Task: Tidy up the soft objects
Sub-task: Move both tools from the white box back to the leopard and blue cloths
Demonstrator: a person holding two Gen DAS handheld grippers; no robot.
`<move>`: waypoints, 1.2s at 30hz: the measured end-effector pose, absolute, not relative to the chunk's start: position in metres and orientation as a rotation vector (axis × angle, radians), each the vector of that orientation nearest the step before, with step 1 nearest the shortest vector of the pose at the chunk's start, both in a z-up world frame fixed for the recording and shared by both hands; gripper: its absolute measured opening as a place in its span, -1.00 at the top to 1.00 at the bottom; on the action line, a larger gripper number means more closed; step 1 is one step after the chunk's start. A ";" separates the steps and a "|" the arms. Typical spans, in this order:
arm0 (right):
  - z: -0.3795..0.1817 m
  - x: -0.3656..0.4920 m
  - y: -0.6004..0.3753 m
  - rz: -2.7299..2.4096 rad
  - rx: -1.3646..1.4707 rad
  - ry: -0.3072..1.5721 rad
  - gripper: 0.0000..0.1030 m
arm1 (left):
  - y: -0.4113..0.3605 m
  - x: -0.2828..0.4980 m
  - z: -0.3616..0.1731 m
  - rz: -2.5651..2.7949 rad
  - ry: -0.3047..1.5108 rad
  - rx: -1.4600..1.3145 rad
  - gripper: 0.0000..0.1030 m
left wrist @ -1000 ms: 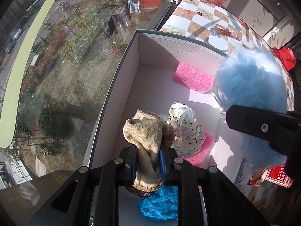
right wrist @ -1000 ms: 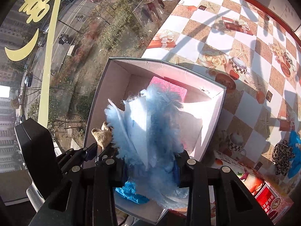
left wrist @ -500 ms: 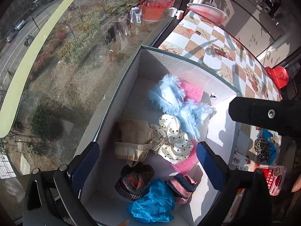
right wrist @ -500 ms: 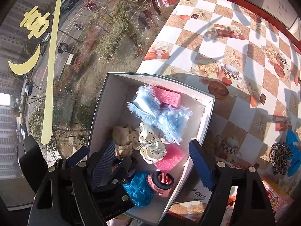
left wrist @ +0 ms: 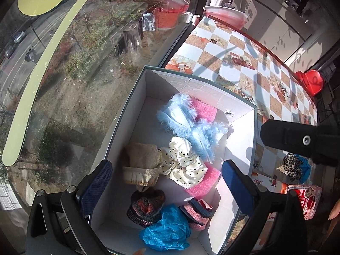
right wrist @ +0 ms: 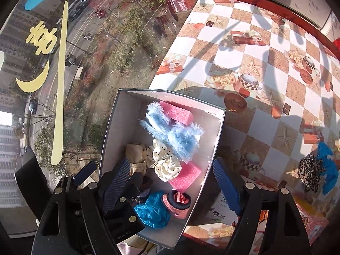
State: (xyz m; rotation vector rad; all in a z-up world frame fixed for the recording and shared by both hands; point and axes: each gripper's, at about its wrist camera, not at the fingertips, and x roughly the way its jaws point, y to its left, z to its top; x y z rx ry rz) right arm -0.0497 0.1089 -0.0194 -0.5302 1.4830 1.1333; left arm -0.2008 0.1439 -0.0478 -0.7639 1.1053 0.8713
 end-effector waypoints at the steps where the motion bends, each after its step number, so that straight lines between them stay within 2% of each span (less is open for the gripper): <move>1: -0.018 -0.048 0.107 1.134 -0.523 1.478 -0.59 | 0.143 -0.199 -0.047 0.866 1.107 -0.760 -0.99; 10: -0.005 -0.019 0.084 1.086 -0.483 1.482 -0.59 | 0.133 -0.168 -0.023 0.783 1.083 -0.724 -0.99; 19: 0.027 0.063 0.010 0.962 -0.325 1.488 -0.59 | 0.095 -0.074 0.001 0.545 1.102 -0.580 -0.99; 27: 0.033 0.161 -0.099 0.728 -0.160 1.497 -0.59 | 0.049 0.027 -0.036 0.266 1.275 -0.510 -0.99; 36: -0.031 0.214 -0.195 0.511 -0.035 1.615 -0.59 | 0.008 0.118 -0.106 0.066 1.460 -0.499 -0.99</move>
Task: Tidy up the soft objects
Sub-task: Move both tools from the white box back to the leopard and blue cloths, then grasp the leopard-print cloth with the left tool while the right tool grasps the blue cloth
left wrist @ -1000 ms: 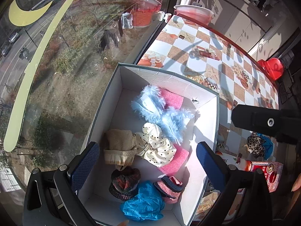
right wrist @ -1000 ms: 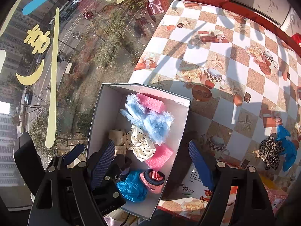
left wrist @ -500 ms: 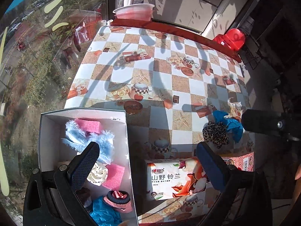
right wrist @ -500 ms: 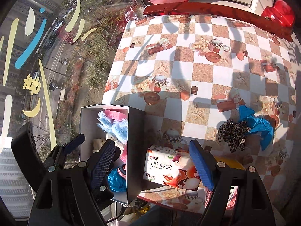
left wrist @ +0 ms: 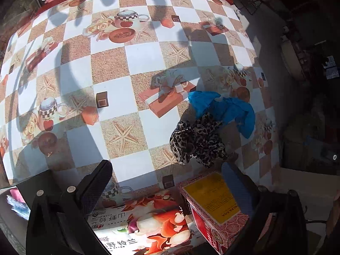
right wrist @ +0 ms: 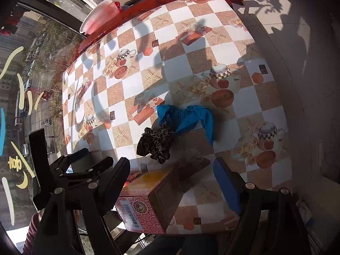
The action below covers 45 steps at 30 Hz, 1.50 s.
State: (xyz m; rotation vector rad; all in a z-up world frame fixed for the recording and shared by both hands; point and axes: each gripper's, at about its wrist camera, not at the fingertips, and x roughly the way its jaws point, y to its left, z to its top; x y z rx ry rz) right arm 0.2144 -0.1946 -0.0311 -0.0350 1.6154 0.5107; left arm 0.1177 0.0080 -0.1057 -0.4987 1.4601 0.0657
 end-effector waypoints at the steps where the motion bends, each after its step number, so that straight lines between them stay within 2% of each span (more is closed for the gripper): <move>1: -0.040 0.216 -0.200 0.501 -0.022 1.630 -0.59 | 0.003 0.125 -0.114 0.048 1.480 -0.503 -0.99; 9: -0.103 0.236 -0.213 0.442 0.025 1.728 -0.59 | -0.031 0.160 -0.166 -0.039 1.631 -0.443 -0.99; 13: -0.118 0.247 -0.209 0.446 0.022 1.747 -0.59 | -0.040 0.171 -0.182 -0.037 1.683 -0.423 -0.99; 15: -0.124 0.251 -0.203 0.452 0.018 1.749 -0.59 | -0.046 0.174 -0.187 -0.035 1.702 -0.370 -0.93; 17: -0.129 0.255 -0.197 0.462 0.018 1.748 -0.59 | -0.053 0.175 -0.191 -0.040 1.724 -0.321 -0.60; 19: -0.135 0.259 -0.189 0.475 0.008 1.750 -0.59 | -0.057 0.175 -0.191 -0.037 1.723 -0.296 -0.52; 21: -0.143 0.261 -0.180 0.488 -0.009 1.754 -0.59 | -0.062 0.174 -0.188 -0.058 1.715 -0.294 -0.27; 23: -0.152 0.263 -0.166 0.507 -0.038 1.756 -0.59 | -0.062 0.172 -0.185 -0.068 1.706 -0.320 0.16; 26: -0.168 0.261 -0.148 0.517 -0.103 1.768 -0.59 | -0.053 0.163 -0.179 -0.043 1.675 -0.350 0.38; 30: -0.182 0.259 -0.133 0.520 -0.158 1.753 -0.59 | -0.041 0.153 -0.174 0.005 1.650 -0.360 0.50; 37: -0.186 0.257 -0.117 0.525 -0.289 1.686 -0.59 | -0.020 0.134 -0.179 0.085 1.642 -0.387 0.50; 39: -0.185 0.257 -0.118 0.519 -0.292 1.676 -0.59 | -0.019 0.135 -0.181 0.089 1.633 -0.396 0.29; 41: -0.186 0.253 -0.116 0.506 -0.342 1.653 -0.59 | -0.016 0.139 -0.182 0.098 1.625 -0.396 -0.10; 43: -0.188 0.245 -0.109 0.503 -0.430 1.619 -0.59 | -0.016 0.144 -0.187 0.103 1.633 -0.402 -0.26; 45: -0.189 0.236 -0.103 0.509 -0.512 1.581 -0.53 | -0.019 0.149 -0.188 0.092 1.627 -0.398 -0.28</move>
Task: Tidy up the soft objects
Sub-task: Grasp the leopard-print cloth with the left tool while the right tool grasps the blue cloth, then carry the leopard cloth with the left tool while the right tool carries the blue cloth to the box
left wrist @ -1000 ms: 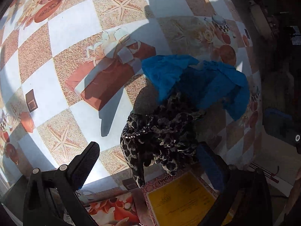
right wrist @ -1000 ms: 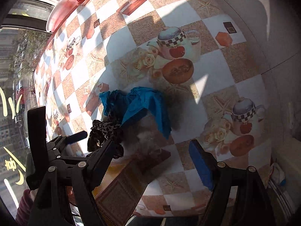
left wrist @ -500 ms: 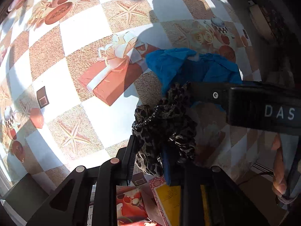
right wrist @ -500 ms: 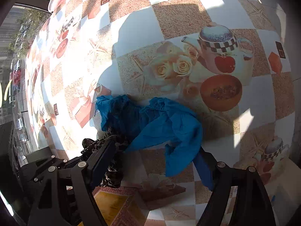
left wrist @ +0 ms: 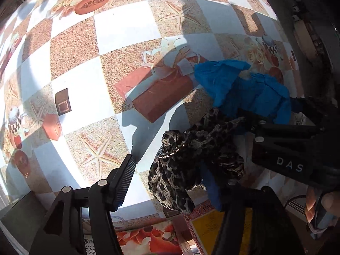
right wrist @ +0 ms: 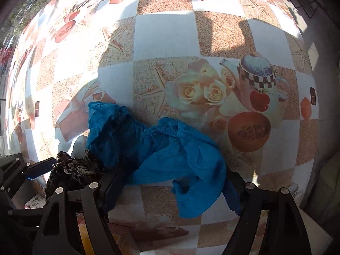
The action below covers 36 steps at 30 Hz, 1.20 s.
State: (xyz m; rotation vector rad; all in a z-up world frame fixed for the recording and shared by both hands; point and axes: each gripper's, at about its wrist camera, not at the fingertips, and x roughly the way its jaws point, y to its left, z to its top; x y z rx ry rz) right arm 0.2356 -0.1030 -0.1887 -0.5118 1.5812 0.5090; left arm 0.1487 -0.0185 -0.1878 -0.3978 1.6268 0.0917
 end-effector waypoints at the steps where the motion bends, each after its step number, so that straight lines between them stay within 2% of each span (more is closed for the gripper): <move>1: -0.187 0.232 -0.102 0.521 -0.519 1.560 -0.48 | -0.021 0.151 -0.188 0.088 1.630 -0.381 -0.24; 2: -0.182 0.231 -0.102 0.529 -0.517 1.537 -0.17 | -0.023 0.152 -0.188 0.082 1.627 -0.372 0.04; 3: -0.178 0.230 -0.102 0.539 -0.512 1.525 0.50 | -0.030 0.165 -0.186 0.066 1.627 -0.374 0.30; 4: -0.177 0.232 -0.102 0.551 -0.504 1.543 0.87 | -0.031 0.166 -0.186 0.059 1.634 -0.380 0.55; 7: -0.174 0.240 -0.114 0.568 -0.402 1.583 0.87 | -0.035 0.163 -0.178 0.086 1.605 -0.367 0.61; 14: -0.144 0.261 -0.149 0.572 -0.238 1.566 0.87 | -0.015 0.152 -0.135 0.148 1.486 -0.366 0.62; 24: -0.095 0.249 -0.194 0.541 -0.158 1.502 0.87 | -0.022 0.149 -0.068 0.138 1.342 -0.325 0.62; 36: -0.055 0.217 -0.244 0.436 -0.129 1.435 0.87 | -0.097 0.157 -0.025 -0.020 1.238 -0.243 0.62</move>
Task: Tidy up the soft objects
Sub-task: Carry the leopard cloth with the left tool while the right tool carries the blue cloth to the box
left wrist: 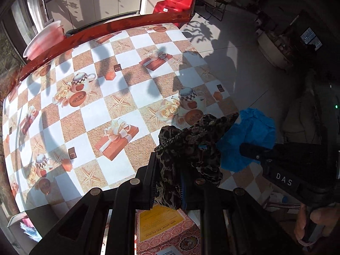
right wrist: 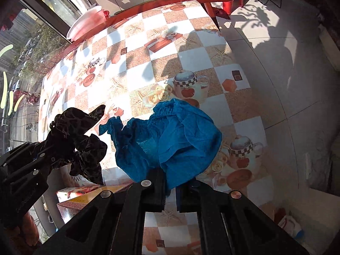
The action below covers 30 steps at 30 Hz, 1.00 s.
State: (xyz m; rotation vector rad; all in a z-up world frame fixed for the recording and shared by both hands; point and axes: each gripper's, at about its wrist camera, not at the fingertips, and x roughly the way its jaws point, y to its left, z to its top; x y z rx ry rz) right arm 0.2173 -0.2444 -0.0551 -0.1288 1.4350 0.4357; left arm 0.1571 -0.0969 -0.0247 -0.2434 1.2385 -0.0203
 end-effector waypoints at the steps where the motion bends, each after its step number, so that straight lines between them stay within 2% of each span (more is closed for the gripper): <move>1: -0.053 0.213 -0.246 0.426 -0.134 1.433 0.87 | -0.104 0.156 -0.021 -0.039 1.234 -0.233 0.62; 16: -0.049 0.147 -0.317 0.276 -0.106 1.485 0.87 | -0.185 0.100 0.011 -0.278 1.202 -0.097 0.62; 30: -0.060 0.077 -0.322 0.311 -0.162 1.551 0.87 | -0.208 0.009 0.002 -0.411 1.255 0.010 0.62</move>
